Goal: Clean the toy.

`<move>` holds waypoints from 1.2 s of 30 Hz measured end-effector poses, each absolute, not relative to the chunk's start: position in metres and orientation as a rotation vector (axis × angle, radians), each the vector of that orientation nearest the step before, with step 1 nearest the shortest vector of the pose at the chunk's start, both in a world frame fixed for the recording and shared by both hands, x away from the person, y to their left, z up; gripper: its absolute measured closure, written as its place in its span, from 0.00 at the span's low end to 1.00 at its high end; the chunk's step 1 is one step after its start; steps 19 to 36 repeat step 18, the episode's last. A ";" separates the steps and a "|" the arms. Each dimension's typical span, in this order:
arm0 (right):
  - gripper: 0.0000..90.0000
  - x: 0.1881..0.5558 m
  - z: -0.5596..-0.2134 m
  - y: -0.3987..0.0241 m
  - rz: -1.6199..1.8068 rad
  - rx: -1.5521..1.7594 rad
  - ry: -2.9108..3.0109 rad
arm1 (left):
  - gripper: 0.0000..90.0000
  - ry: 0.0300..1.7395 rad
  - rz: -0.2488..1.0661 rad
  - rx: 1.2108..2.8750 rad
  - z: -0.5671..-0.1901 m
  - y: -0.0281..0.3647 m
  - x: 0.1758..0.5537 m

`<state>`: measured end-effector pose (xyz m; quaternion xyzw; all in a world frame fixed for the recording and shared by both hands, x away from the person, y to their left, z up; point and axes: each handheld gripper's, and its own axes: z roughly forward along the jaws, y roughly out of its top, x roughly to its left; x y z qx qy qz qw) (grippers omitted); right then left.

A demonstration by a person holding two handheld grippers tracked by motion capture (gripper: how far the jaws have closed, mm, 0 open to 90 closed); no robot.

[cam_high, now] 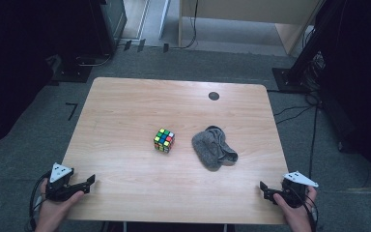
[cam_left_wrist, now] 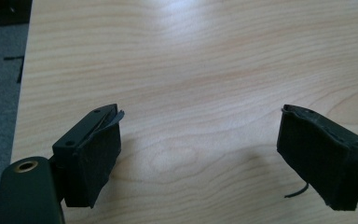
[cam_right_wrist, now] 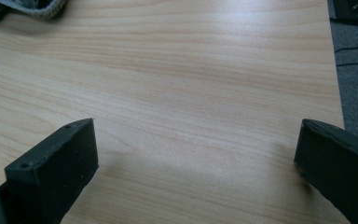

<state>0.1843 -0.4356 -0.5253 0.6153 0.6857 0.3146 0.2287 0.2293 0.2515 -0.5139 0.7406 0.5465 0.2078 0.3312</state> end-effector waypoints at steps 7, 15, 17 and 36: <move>0.00 0.186 -0.527 -0.430 0.817 1.666 1.895 | 0.15 1.405 0.596 1.993 -0.517 0.244 0.228; 0.00 0.185 -0.527 -0.430 0.814 1.672 1.890 | 0.16 1.409 0.596 1.986 -0.517 0.244 0.227; 0.00 0.185 -0.527 -0.430 0.812 1.674 1.890 | 0.16 1.409 0.594 1.983 -0.517 0.244 0.227; 0.00 0.185 -0.527 -0.430 0.812 1.674 1.890 | 0.16 1.409 0.594 1.983 -0.517 0.244 0.227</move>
